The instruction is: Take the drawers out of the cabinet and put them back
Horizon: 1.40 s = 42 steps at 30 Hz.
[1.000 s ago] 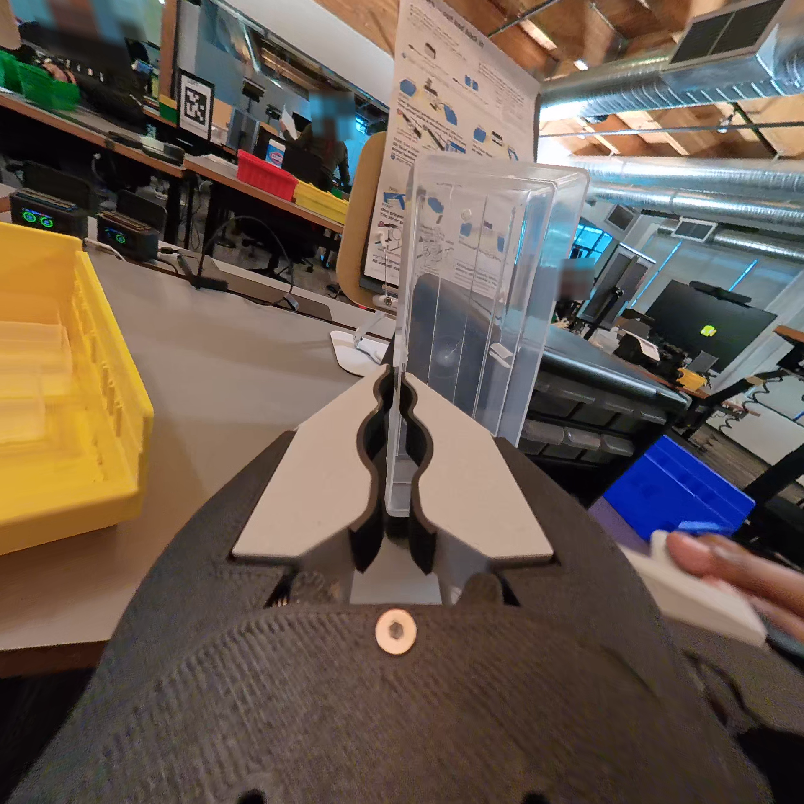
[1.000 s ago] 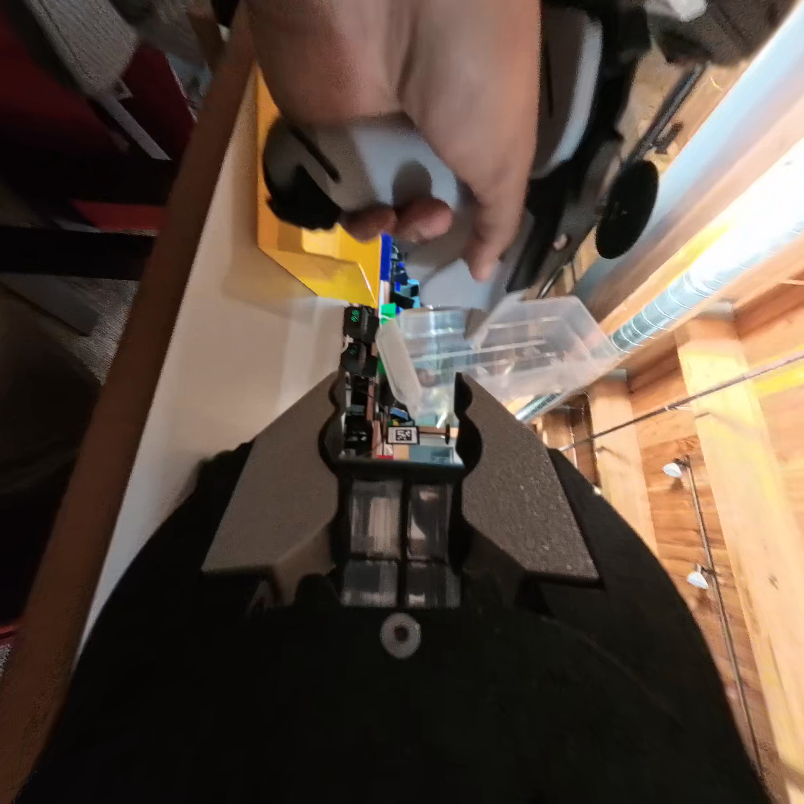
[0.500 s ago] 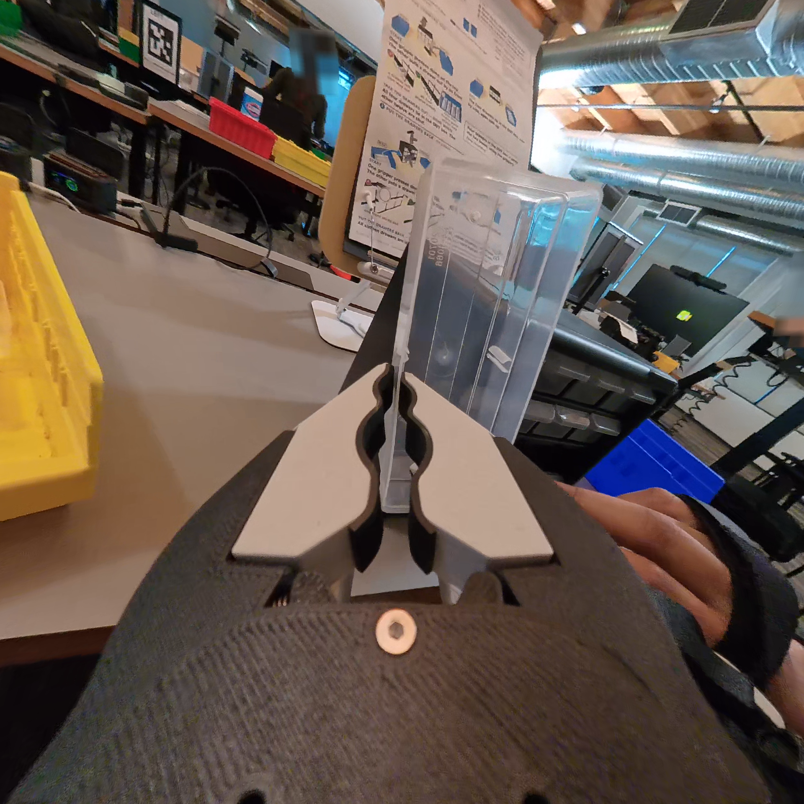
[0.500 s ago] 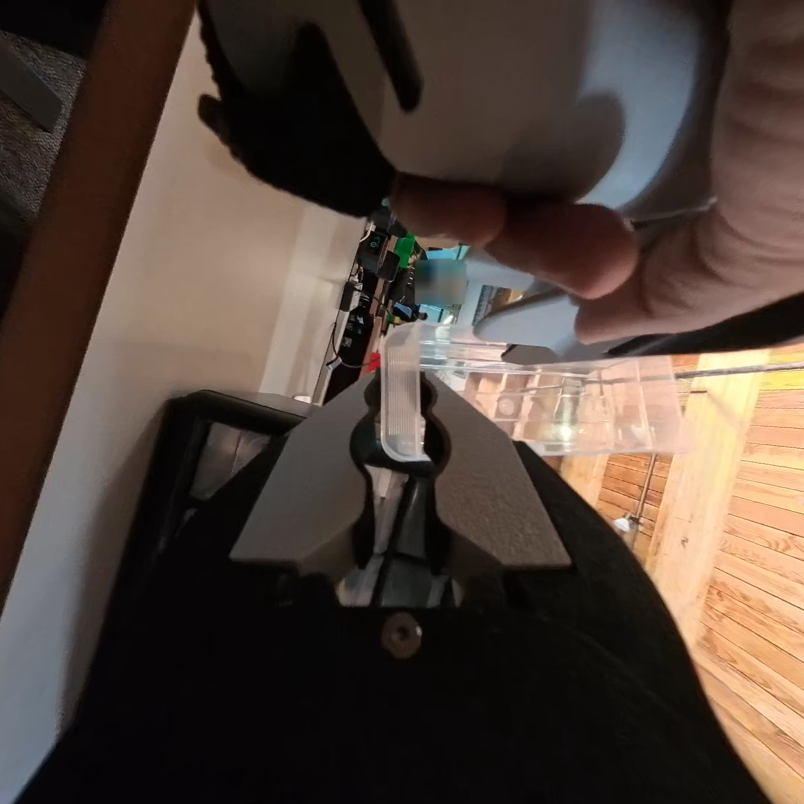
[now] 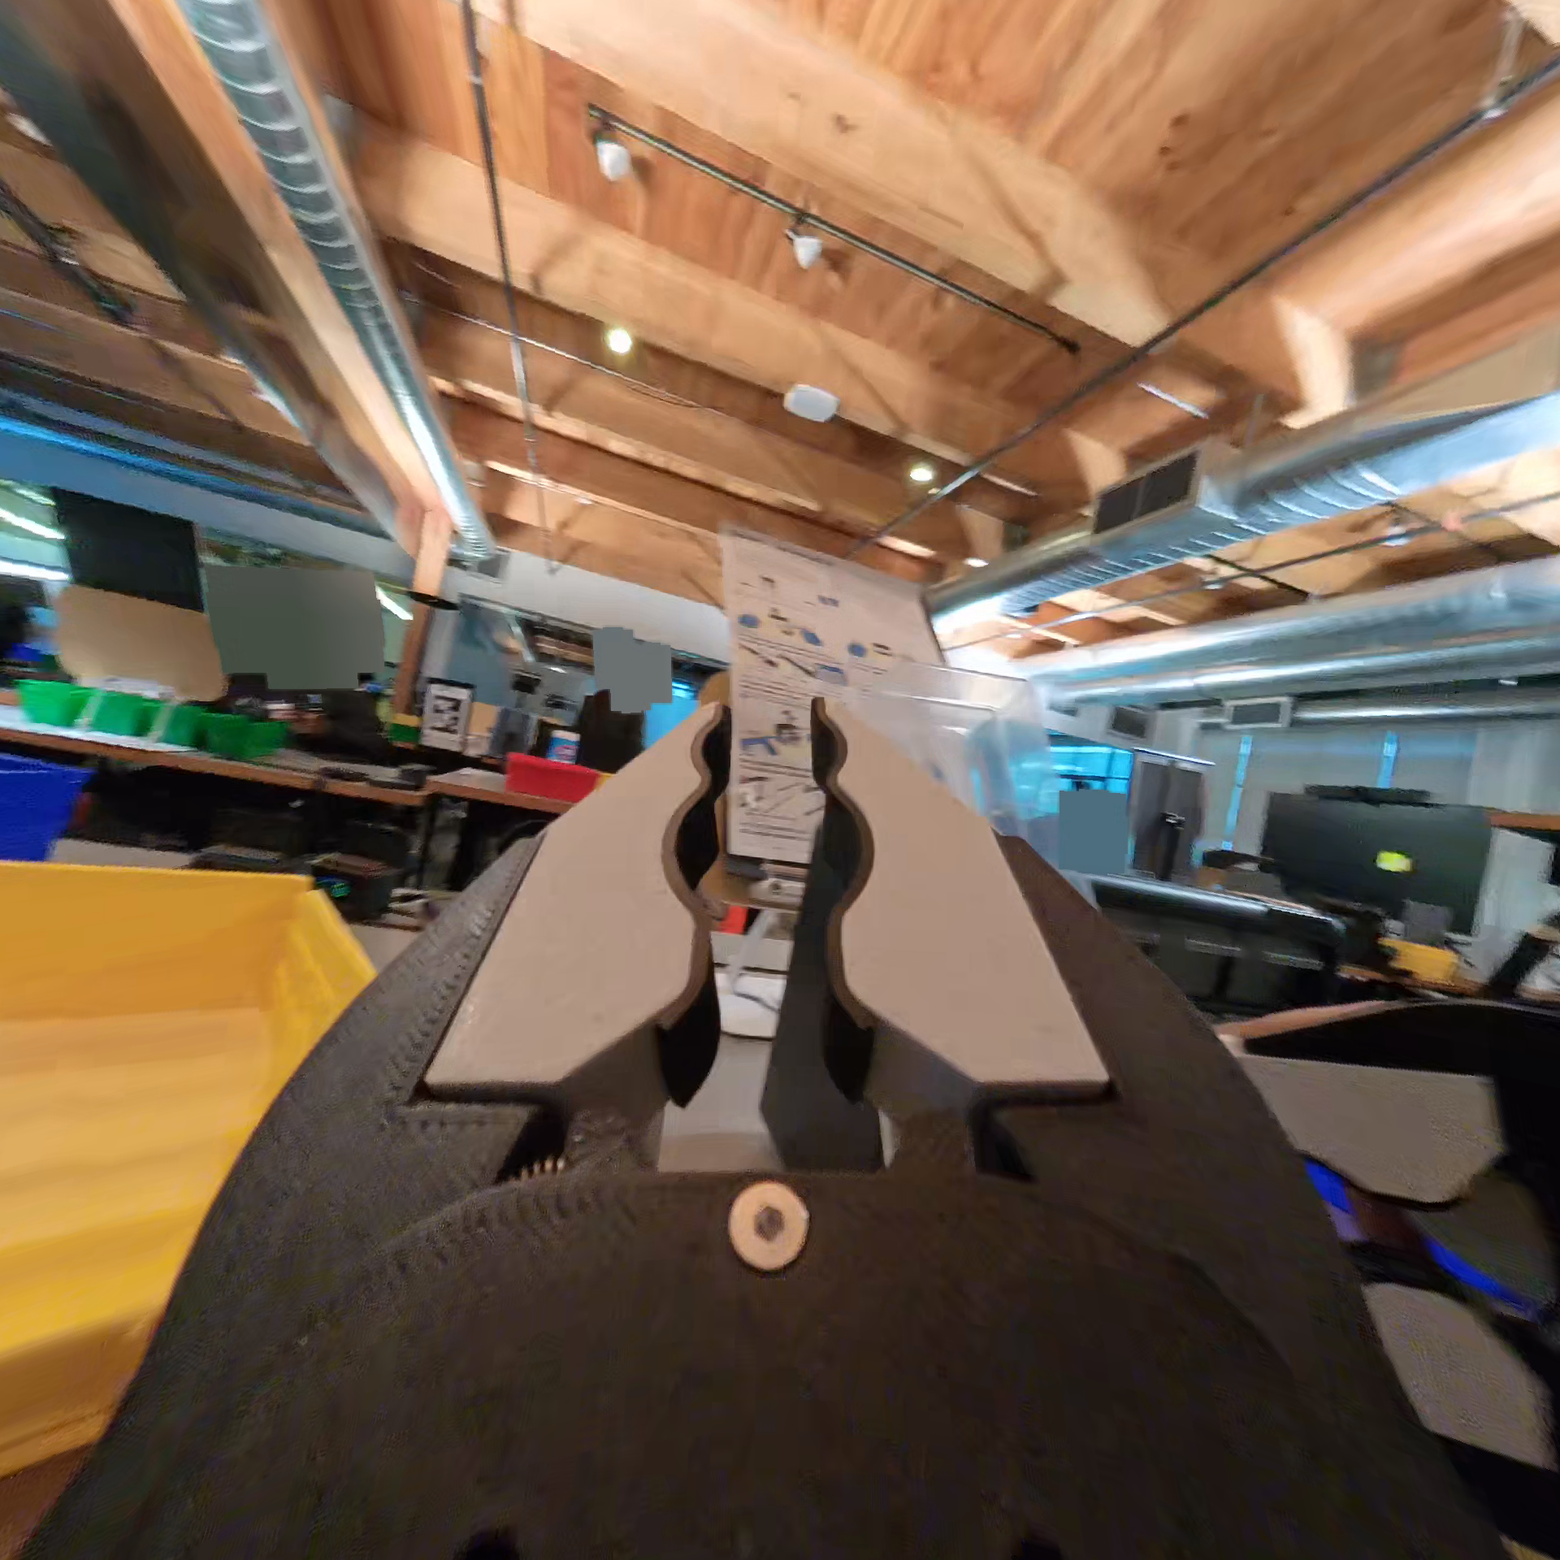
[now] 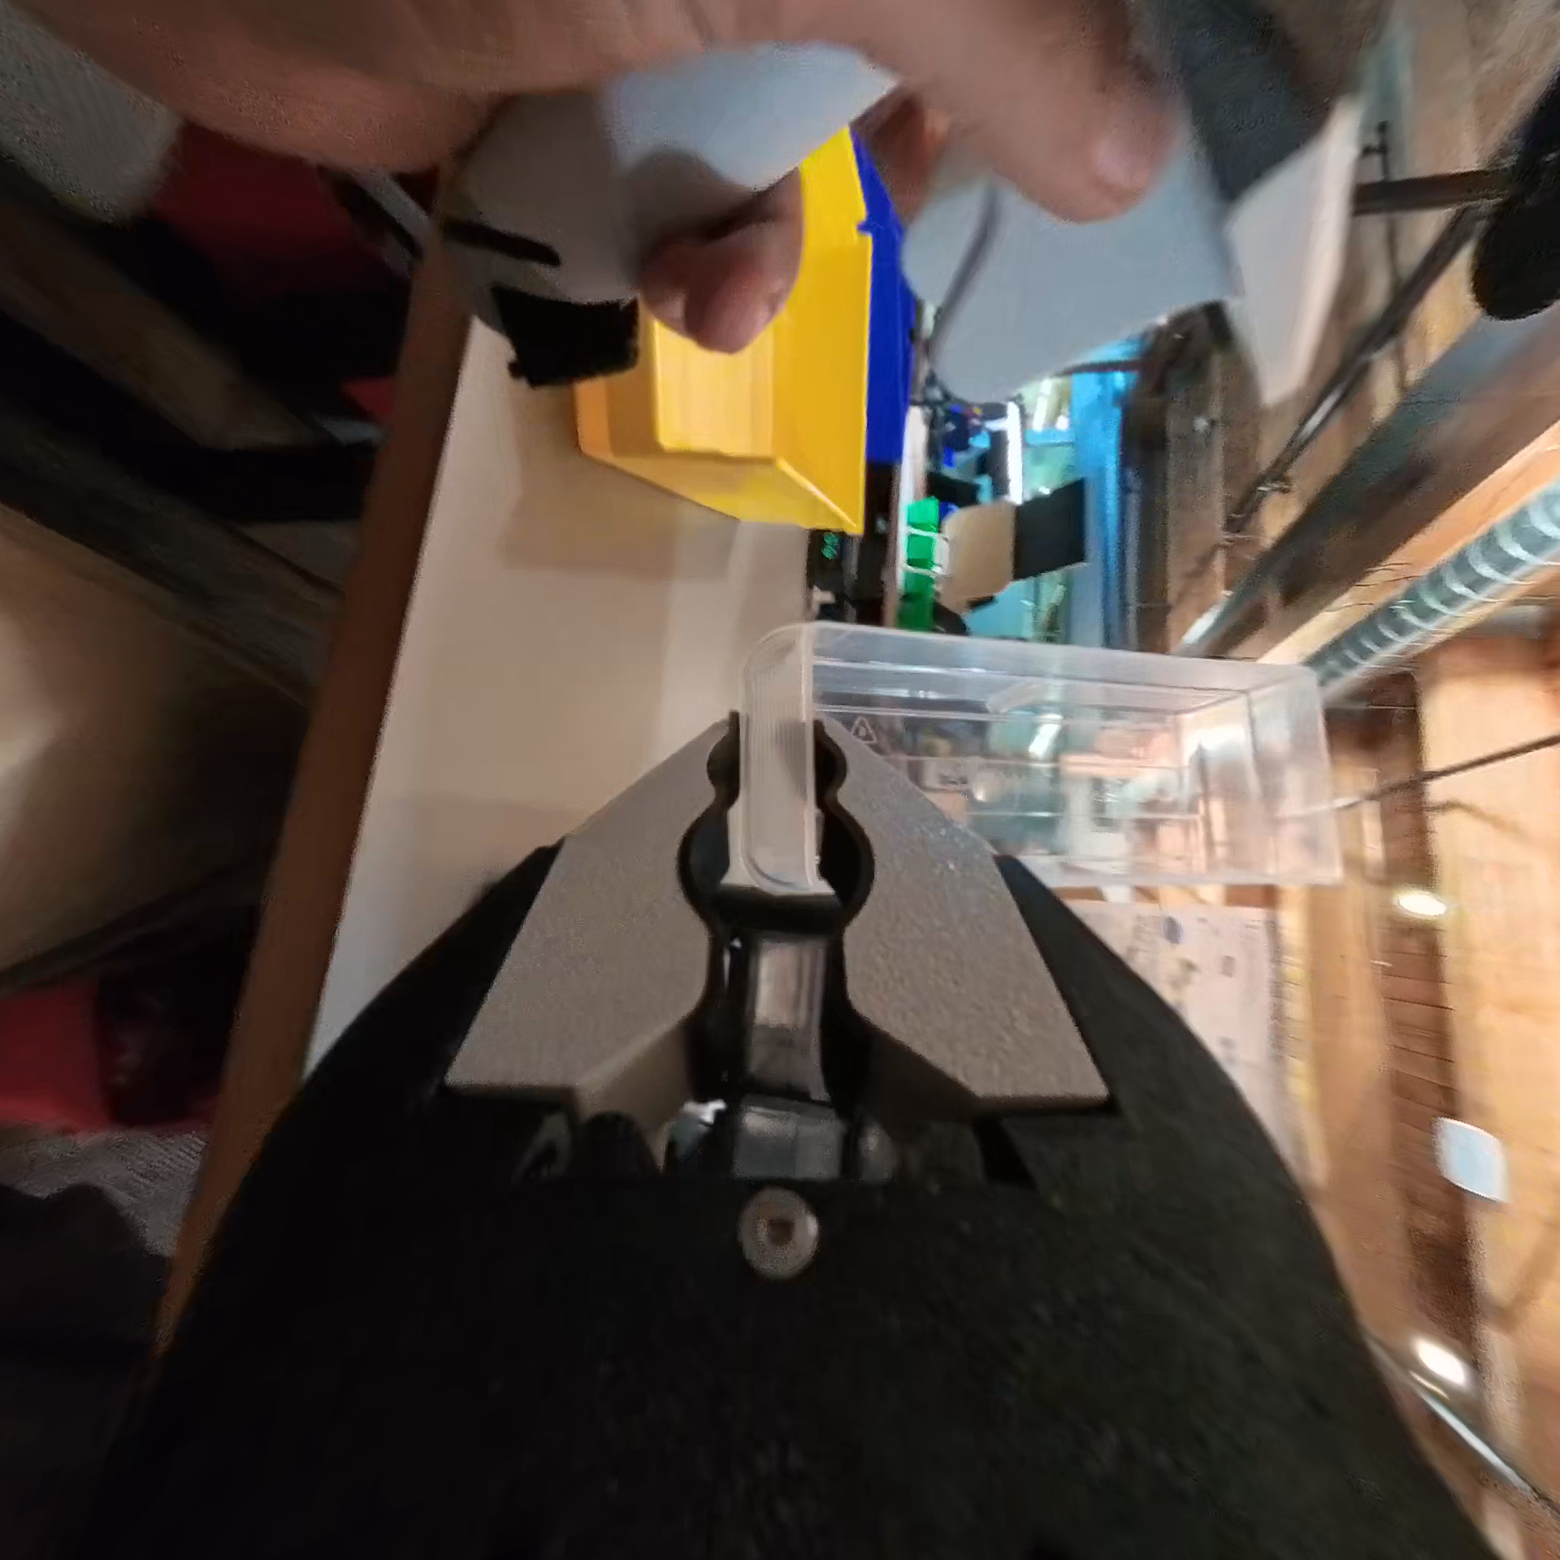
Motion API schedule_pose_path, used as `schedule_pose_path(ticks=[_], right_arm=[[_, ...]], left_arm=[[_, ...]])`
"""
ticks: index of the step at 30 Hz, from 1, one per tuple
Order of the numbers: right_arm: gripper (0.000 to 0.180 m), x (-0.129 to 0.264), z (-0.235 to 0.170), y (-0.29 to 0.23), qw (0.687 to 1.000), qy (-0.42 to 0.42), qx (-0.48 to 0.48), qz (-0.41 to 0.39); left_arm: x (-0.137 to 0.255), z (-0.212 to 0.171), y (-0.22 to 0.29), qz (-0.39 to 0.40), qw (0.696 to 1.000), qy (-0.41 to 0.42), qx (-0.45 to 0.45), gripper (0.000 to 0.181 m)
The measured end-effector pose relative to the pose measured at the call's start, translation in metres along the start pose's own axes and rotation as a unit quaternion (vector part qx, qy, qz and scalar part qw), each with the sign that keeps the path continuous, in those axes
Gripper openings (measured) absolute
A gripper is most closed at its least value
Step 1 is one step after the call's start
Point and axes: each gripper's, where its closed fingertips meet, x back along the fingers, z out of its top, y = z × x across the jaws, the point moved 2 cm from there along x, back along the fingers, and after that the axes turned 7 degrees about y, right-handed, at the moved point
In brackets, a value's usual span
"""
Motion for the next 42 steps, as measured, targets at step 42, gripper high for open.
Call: schedule_pose_path(ticks=[42], right_arm=[[0.014,0.081,-0.033,-0.036,0.773,0.102,-0.522,0.345]], left_arm=[[-0.042,-0.175,0.01,-0.049,0.953,-0.297,0.029,0.017]])
